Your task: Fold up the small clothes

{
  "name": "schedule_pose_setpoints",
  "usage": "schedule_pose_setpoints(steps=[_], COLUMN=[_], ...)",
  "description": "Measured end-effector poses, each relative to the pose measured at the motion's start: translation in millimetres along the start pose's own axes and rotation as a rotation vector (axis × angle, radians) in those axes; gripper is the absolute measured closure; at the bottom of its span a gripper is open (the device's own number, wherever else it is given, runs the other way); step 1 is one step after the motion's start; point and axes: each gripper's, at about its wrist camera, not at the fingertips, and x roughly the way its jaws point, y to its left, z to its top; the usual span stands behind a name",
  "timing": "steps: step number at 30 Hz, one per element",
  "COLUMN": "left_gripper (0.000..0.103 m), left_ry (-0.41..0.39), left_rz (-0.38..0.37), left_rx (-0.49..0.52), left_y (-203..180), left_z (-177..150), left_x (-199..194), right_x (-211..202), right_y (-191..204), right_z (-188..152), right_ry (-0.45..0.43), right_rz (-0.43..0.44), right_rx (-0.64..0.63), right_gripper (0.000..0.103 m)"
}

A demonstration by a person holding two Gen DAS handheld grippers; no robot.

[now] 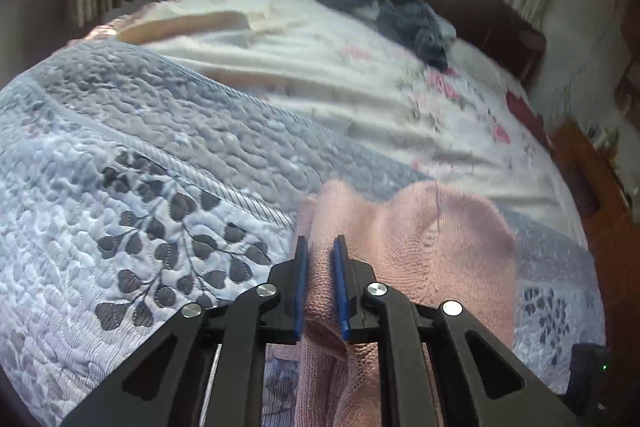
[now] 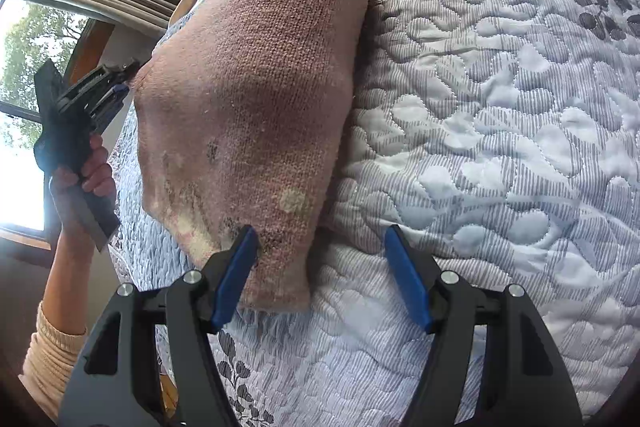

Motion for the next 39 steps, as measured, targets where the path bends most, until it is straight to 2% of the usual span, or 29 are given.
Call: schedule_pose_setpoints(steps=[1,2,4,5,8,9,10,12,14,16,19,21,23,25,26,28,29,31,34,39], left_gripper=[0.103,0.103,0.103,0.103,0.100,0.088,0.066,0.037,0.035,0.031,0.031,0.031,0.031,0.031,0.031,0.031,0.031,0.031,0.031,0.025], left_ry=[0.017,0.057,0.161,0.188,0.179,0.174,0.167,0.140,0.147,0.188,0.238,0.181,0.140,0.104,0.110,0.172,0.218,0.309,0.379,0.421], left_rz=[0.056,0.087,0.080,0.081,0.041,0.014,-0.020,-0.068,-0.105,-0.107,-0.165,-0.236,-0.354,-0.374,-0.351,-0.278,-0.277,-0.297,-0.353,-0.418], left_rx=[-0.003,-0.011,-0.057,-0.071,-0.086,-0.093,-0.094,-0.077,-0.042,-0.025,-0.062,-0.130,-0.182,-0.168,-0.127,-0.027,0.004,0.012,-0.047,-0.017], left_y=[6.9,14.6,33.1,40.0,51.6,53.3,53.7,50.0,42.0,36.8,35.5,41.7,45.3,41.0,34.6,20.0,15.7,13.1,19.6,9.3], left_z=[-3.4,-7.1,-16.6,-20.9,-26.1,-26.3,-25.4,-22.5,-17.7,-14.4,-12.9,-12.1,-12.2,-11.7,-10.8,-10.3,-11.8,-15.9,-24.6,-32.0], left_x=[6.8,17.4,38.5,43.0,33.8,28.7,22.1,9.6,6.3,13.6,23.7,13.2,1.4,-6.3,-4.1,11.2,21.1,41.7,64.1,84.5], right_x=[-0.5,-2.0,-1.4,-1.2,-2.8,-4.2,-5.9,-11.4,-15.2,-17.5,-18.5,-18.9,-18.1,-17.8,-17.2,-16.3,-15.7,-13.7,-11.4,-3.7], right_y=[-0.4,-3.1,-2.1,-2.4,-1.0,-0.8,-0.2,1.8,3.3,4.4,3.4,-0.3,-2.6,-3.8,-5.4,-9.6,-11.3,-13.2,-12.9,-9.2], right_z=[0.5,0.5,0.6,0.3,0.2,0.6,2.3,6.3,11.6,18.3,25.9,27.2,27.9,28.0,28.1,28.6,28.9,27.3,30.4,44.0], right_ry=[0.002,0.004,0.006,0.010,0.013,0.012,0.007,-0.011,-0.027,-0.042,-0.054,-0.054,-0.046,-0.044,-0.044,-0.043,-0.042,-0.039,-0.030,-0.038], right_rz=[-0.001,-0.005,-0.016,-0.014,-0.019,-0.022,-0.021,-0.004,0.013,0.022,0.041,0.048,0.039,0.026,0.025,0.033,0.041,0.052,0.052,0.097], right_rx=[0.001,-0.002,-0.004,-0.003,-0.010,-0.014,-0.015,-0.015,-0.011,-0.007,0.011,0.027,0.022,0.011,0.013,0.027,0.036,0.043,0.032,0.033], right_gripper=[0.036,0.036,0.036,0.036,0.036,0.036,0.036,0.036,0.036,0.035,0.034,0.034,0.033,0.033,0.032,0.032,0.032,0.032,0.032,0.028])
